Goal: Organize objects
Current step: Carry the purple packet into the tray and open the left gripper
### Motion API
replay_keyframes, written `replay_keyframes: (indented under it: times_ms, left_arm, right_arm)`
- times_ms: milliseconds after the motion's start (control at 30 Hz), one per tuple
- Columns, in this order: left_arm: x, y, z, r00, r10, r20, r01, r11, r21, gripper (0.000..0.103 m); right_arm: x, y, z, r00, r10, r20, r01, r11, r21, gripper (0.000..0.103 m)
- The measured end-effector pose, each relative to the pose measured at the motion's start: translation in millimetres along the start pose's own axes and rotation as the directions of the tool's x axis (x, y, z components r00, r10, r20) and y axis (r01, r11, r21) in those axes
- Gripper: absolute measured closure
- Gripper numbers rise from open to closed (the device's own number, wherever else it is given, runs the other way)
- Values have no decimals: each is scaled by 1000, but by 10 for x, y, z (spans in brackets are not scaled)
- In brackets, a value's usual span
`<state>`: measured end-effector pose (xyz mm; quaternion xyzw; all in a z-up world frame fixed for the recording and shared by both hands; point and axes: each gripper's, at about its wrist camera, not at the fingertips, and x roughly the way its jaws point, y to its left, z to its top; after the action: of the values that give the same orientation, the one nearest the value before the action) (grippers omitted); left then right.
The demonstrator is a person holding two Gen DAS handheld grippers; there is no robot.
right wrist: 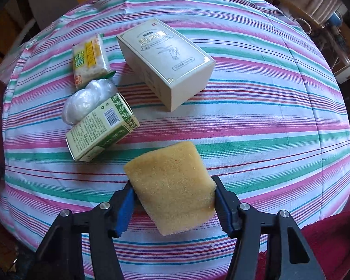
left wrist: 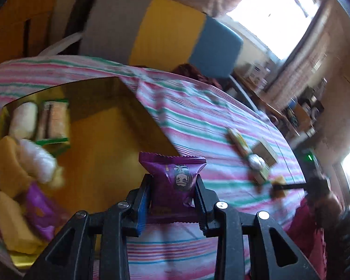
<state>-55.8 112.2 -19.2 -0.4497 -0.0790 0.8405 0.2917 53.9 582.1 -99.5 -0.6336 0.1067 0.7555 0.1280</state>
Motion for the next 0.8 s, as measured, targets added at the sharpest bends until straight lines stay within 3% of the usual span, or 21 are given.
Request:
replay_keyframes:
  times_ms: [100,200,367,567,700,800]
  left_arm:
    - [-22,361,211,1000,23,9,-22,994,-104,69]
    - [-1,577,435,997,73,25,-69,988,-139,69]
    - [271,865,773,990,142,-21,-143,974,-176,69]
    - [727,1072,1037,971,226,-82,-238,954,-180,69]
    - [1006,1117,1186,953,285,-105,-298,946,-130,69]
    - [1176,1228,1265,941,311,-133,-328,935,-136,64]
  right_arm:
    - [-36,-97,-33,1000,18,15,-19,1000,24,42]
    - [-81,-160,-32,999,30,29,-31,999,34,42]
    - [-136,-254,-20,998,43,40,-45,998,47,42]
    - [-274,-164,-207,996,68,56,-72,995,73,42]
    - [-329,-258,-236,995,75,58,-79,994,72,42]
    - [-303,-164,-273,995,78,61,-83,993,79,42]
